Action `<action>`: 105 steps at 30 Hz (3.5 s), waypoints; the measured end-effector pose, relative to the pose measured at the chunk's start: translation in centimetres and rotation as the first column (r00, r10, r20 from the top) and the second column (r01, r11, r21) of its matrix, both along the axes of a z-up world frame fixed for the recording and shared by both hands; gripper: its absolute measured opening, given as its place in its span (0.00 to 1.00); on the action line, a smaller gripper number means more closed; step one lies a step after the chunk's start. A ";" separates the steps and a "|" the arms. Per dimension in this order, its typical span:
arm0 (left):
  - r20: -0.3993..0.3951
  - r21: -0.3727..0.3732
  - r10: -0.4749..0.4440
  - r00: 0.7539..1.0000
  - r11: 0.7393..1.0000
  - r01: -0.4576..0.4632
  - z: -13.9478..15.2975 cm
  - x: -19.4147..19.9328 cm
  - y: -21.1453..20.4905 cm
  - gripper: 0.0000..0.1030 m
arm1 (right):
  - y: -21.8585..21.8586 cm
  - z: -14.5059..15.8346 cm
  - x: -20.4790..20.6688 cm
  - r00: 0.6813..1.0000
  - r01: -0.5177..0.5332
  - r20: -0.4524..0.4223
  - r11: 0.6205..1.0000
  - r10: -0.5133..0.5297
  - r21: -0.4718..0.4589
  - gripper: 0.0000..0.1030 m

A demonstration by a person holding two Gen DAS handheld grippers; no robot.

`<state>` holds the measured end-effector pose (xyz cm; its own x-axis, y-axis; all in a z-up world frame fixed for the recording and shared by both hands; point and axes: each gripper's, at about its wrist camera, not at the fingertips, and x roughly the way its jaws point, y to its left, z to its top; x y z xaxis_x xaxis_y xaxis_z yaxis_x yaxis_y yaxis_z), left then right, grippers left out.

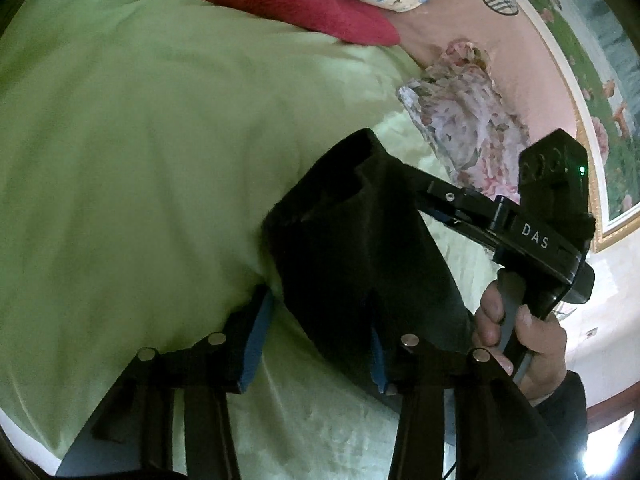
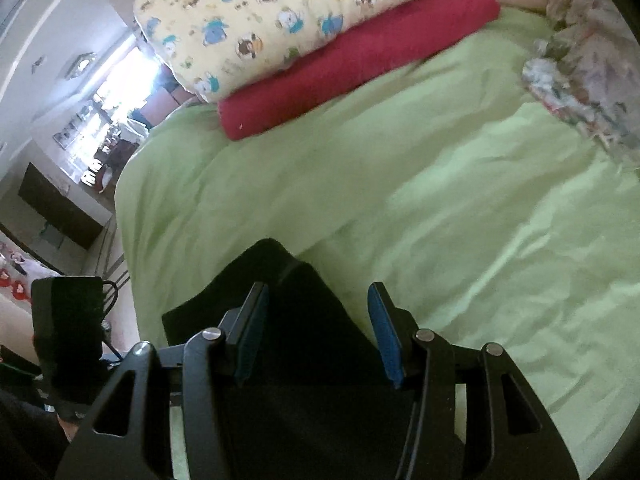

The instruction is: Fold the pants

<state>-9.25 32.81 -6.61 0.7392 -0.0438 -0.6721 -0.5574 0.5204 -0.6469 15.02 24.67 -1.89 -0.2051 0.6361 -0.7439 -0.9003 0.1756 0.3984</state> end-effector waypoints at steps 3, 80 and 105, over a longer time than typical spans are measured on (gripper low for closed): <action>-0.008 0.013 0.009 1.000 1.000 -0.009 0.0 0.3 0.1 0.38 | 0.4 -0.9 0.0 0.998 -0.025 -0.057 0.999 0.024 -0.022 0.51; -0.140 0.490 -0.632 0.762 0.624 0.608 9.3 13.8 -37.3 0.17 | -45.0 2.9 5.3 0.726 0.688 -0.306 0.644 -0.616 0.334 0.76; -0.179 0.551 -0.723 0.667 0.488 0.677 8.1 13.4 -41.6 0.26 | -48.9 0.0 3.2 0.640 0.768 -0.320 0.590 -0.699 0.248 0.07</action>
<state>4.13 -8.75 1.45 0.6725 -0.2274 -0.7043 0.1815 0.9732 -0.1409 18.25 -24.27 -1.92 0.3463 0.8194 -0.4567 -0.4351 0.5716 0.6957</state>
